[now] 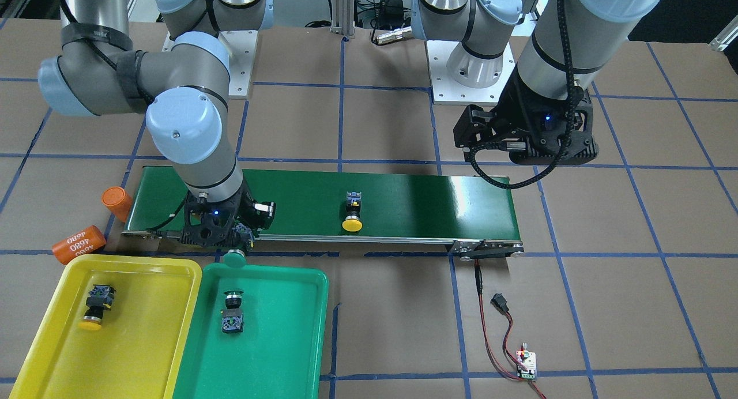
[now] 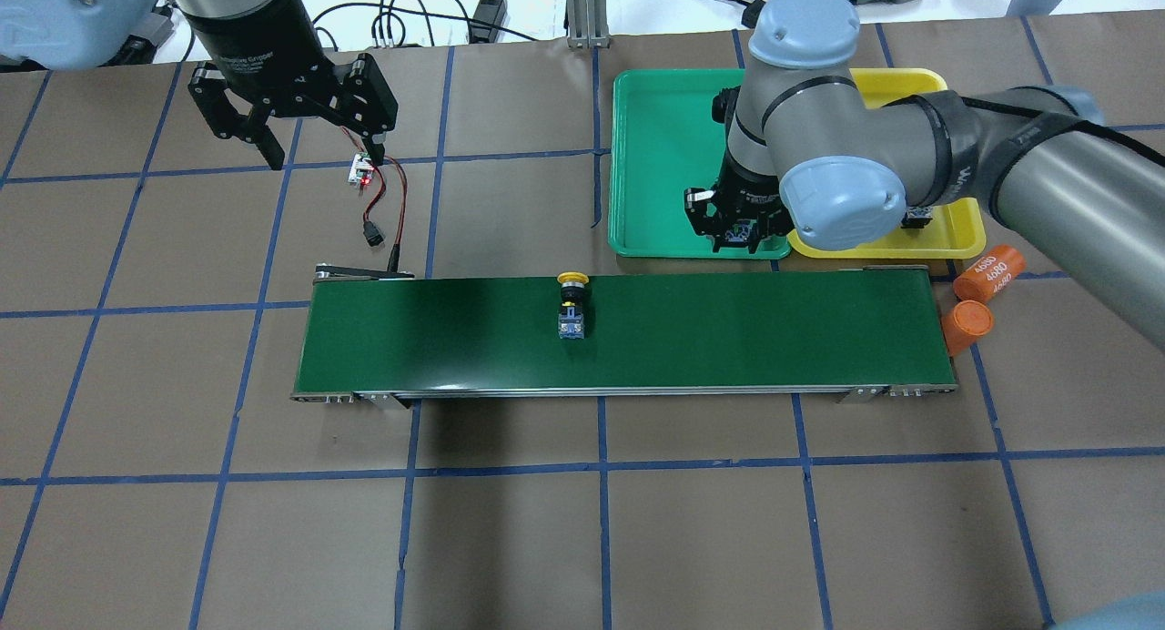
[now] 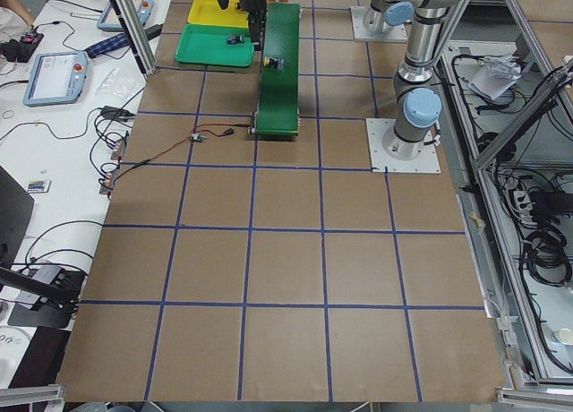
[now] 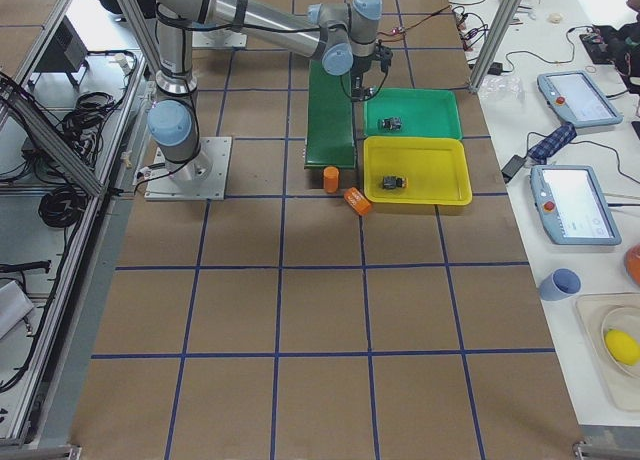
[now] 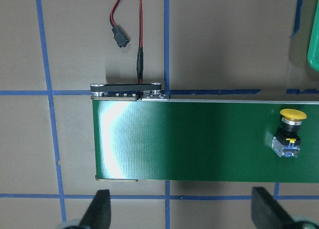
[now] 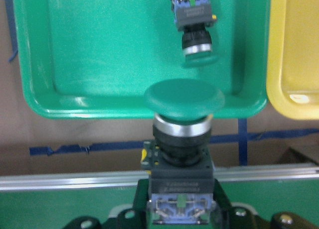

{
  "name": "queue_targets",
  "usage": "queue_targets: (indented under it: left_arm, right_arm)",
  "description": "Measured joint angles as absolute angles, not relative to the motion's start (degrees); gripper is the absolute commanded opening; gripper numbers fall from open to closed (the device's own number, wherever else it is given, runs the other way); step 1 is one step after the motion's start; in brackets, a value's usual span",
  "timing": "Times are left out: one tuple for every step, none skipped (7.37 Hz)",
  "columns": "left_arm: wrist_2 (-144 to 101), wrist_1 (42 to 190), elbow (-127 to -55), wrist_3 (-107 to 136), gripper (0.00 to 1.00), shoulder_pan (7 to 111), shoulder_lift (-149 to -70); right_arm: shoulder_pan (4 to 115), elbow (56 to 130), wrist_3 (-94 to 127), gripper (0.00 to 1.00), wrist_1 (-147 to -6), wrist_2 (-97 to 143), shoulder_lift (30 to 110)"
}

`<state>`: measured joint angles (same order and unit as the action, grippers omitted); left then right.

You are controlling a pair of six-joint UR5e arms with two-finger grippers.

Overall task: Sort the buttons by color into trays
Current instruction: 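Carry the green button into the green tray and open right gripper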

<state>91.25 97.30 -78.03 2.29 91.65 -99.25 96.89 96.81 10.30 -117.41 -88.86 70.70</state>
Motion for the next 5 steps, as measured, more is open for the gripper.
queue_targets:
  left_arm:
    - [91.2, 97.3, -78.0, 2.3, 1.0, 91.7, -99.2]
    - [91.0, 97.3, -78.0, 2.3, 1.0, 91.7, -99.2]
    - [90.9, 97.3, -78.0, 2.3, 1.0, 91.7, -99.2]
    - [90.9, 97.2, -78.0, 2.3, 1.0, 91.7, -99.2]
    - [90.9, 97.2, -78.0, 2.3, 1.0, 91.7, -99.3]
  right_arm:
    - [96.9, 93.2, 10.2, 0.0, -119.2, -88.9, 67.2]
    - [97.0, 90.5, 10.1, 0.0, -120.3, -88.9, 64.1]
    - [97.3, 89.1, 10.1, 0.13, -121.2, -89.0, 61.8]
    - [97.5, 88.6, 10.0, 0.58, -122.1, -89.0, 60.3]
    - [97.6, 88.4, 10.0, 0.74, -122.9, -89.0, 59.4]
